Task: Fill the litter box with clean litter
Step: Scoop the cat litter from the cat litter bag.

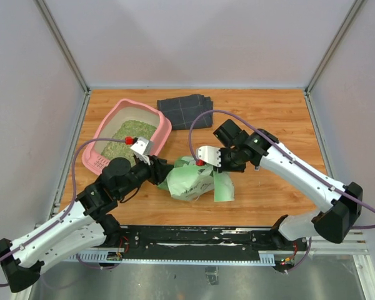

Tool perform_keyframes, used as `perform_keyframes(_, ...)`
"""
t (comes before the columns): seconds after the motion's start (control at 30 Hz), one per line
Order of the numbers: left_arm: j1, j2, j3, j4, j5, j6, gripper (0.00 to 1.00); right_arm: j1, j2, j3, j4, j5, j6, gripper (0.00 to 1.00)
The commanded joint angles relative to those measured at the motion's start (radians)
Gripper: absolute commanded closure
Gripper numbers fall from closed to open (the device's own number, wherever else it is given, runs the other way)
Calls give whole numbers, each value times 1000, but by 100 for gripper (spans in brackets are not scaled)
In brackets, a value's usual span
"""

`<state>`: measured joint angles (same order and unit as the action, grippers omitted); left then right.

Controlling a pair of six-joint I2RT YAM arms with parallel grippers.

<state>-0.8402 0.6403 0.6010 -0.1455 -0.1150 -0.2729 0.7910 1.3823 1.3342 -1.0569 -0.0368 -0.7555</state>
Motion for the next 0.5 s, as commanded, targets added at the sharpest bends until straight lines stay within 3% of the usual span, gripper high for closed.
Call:
perform_keyframes(0.0, -2, 12, 29, -118, -95, -193, 58, -26, -72, -26, 20, 72, 29, 99)
perform_keyframes(0.2, -2, 97, 18, -197, -216, -328, 62, -26, -119, -28, -15, 108, 15, 99)
perform_keyframes(0.47, -2, 302, -62, 37, -186, -382, 73, 1, -103, -47, -23, 157, -2, 99)
